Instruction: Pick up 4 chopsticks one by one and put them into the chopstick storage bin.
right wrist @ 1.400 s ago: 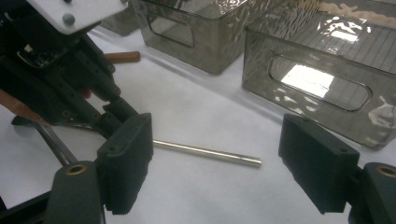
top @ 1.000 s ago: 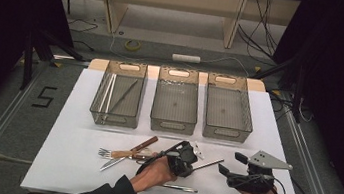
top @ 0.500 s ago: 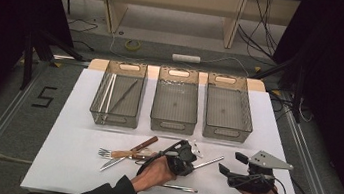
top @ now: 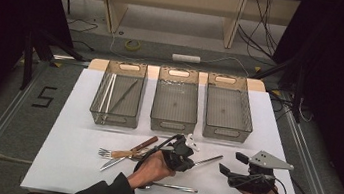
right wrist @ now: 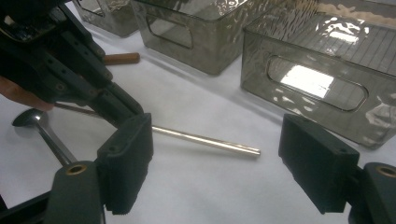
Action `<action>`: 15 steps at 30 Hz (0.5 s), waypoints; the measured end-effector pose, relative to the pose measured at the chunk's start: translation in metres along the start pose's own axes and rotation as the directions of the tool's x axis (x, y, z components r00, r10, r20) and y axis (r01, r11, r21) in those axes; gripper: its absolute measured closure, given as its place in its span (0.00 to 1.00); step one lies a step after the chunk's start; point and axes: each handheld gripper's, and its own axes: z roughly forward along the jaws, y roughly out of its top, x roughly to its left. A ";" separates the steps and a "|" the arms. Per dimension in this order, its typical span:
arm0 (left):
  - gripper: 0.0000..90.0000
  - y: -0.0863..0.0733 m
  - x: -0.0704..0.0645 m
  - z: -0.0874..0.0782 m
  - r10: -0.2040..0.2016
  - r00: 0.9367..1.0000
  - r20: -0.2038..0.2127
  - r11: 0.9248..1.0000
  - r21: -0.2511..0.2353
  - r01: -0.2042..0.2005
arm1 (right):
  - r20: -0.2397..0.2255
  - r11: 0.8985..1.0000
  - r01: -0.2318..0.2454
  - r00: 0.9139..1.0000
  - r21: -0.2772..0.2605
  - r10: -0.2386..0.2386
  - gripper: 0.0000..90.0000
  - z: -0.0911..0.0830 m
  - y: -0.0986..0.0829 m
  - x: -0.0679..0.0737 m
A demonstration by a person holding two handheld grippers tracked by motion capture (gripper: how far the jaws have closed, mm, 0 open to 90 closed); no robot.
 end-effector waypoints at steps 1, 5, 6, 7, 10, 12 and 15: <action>0.95 0.001 0.001 -0.001 0.000 1.000 -0.001 1.000 -0.004 0.000 | -0.001 1.000 0.000 1.000 0.000 0.000 0.30 0.000 0.000 0.000; 0.95 0.002 0.004 -0.007 -0.022 1.000 0.012 1.000 -0.016 0.022 | -0.002 1.000 0.001 1.000 0.001 -0.001 0.30 0.000 0.000 0.000; 0.95 0.002 0.005 -0.008 -0.026 1.000 0.012 0.999 -0.019 0.026 | -0.003 1.000 0.001 1.000 0.001 -0.001 0.30 0.000 0.000 0.000; 0.95 0.002 0.006 -0.009 -0.026 1.000 0.014 1.000 -0.014 0.026 | -0.002 1.000 0.001 1.000 0.001 -0.001 0.30 0.000 0.000 0.000; 0.95 0.002 0.007 -0.014 -0.034 0.999 0.012 0.999 -0.026 0.034 | -0.002 1.000 0.001 1.000 0.001 -0.001 0.30 0.000 0.000 0.000; 0.95 0.003 0.008 -0.017 -0.028 0.999 0.017 0.999 -0.028 0.028 | -0.003 1.000 0.001 1.000 0.001 -0.001 0.30 0.000 0.000 0.000; 0.95 0.004 0.010 -0.023 -0.036 0.999 0.012 0.998 -0.048 0.037 | -0.002 1.000 0.001 1.000 0.002 -0.001 0.30 0.000 0.000 0.000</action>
